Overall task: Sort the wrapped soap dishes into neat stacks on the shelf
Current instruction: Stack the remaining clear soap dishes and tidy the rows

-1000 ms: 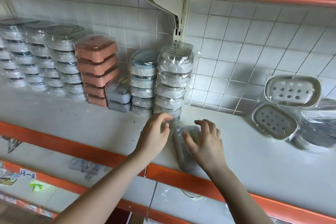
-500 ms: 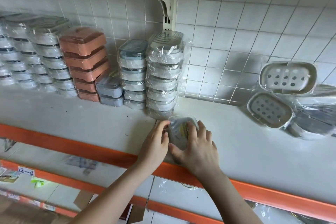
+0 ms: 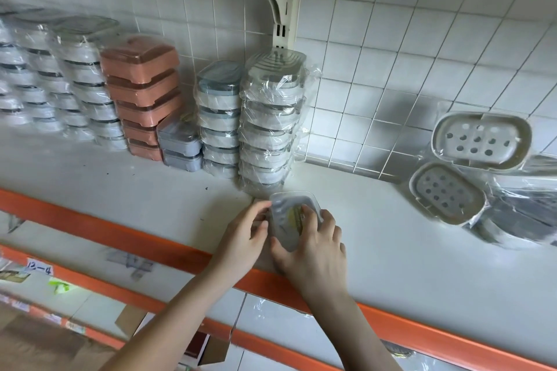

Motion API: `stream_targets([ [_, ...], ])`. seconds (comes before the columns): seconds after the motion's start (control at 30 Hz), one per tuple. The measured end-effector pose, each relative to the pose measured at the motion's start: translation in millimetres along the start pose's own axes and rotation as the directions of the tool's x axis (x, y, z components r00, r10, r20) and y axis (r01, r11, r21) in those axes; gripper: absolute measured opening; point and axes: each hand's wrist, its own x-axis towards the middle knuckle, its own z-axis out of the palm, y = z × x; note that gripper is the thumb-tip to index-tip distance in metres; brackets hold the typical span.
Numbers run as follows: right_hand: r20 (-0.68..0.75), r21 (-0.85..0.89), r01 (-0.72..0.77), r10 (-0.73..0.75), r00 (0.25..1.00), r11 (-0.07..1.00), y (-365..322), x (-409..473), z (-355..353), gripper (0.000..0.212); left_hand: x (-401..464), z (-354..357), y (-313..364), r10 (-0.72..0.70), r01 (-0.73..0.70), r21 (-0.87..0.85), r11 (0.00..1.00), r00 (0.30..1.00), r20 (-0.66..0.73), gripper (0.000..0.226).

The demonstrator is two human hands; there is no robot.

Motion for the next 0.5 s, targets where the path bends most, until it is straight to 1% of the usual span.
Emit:
stream_targets([
  [0.07, 0.025, 0.028, -0.025, 0.024, 0.999, 0.999, -3.0, -1.2, -0.1, 0.080, -1.1, -6.1, 0.2, 0.010, -0.011, -0.022, 1.000, 1.000, -0.007, 0.035],
  [0.13, -0.011, 0.051, -0.031, 0.032, 0.999, 0.998, -8.2, -3.7, 1.7, 0.075, -3.4, -15.9, -3.7, 0.016, -0.016, 0.002, 1.000, 1.000, -0.022, 0.034],
  [0.2, -0.043, 0.073, -0.020, 0.023, 0.999, 0.997, -17.3, -6.3, 4.7, 0.071, -5.6, -30.5, -9.6, 0.041, -0.037, 0.080, 0.996, 0.998, -0.040, 0.032],
  [0.3, -0.090, 0.098, 0.013, -0.004, 0.996, 0.995, -34.0, -9.5, 7.6, 0.068, -6.2, -59.5, -18.3, 0.101, -0.085, 0.266, 0.960, 0.994, -0.046, 0.034],
  [0.43, -0.139, 0.117, 0.029, -0.012, 0.990, 0.993, -62.5, -13.2, 11.2, 0.070, -2.4, -100.3, -34.9, 0.129, -0.105, 0.363, 0.926, 0.991, -0.041, 0.027],
  [0.5, -0.160, 0.127, 0.021, 0.000, 0.987, 0.992, -82.9, -16.5, 14.6, 0.070, -0.6, -121.6, -44.6, 0.141, -0.121, 0.389, 0.913, 0.990, -0.024, 0.028],
])
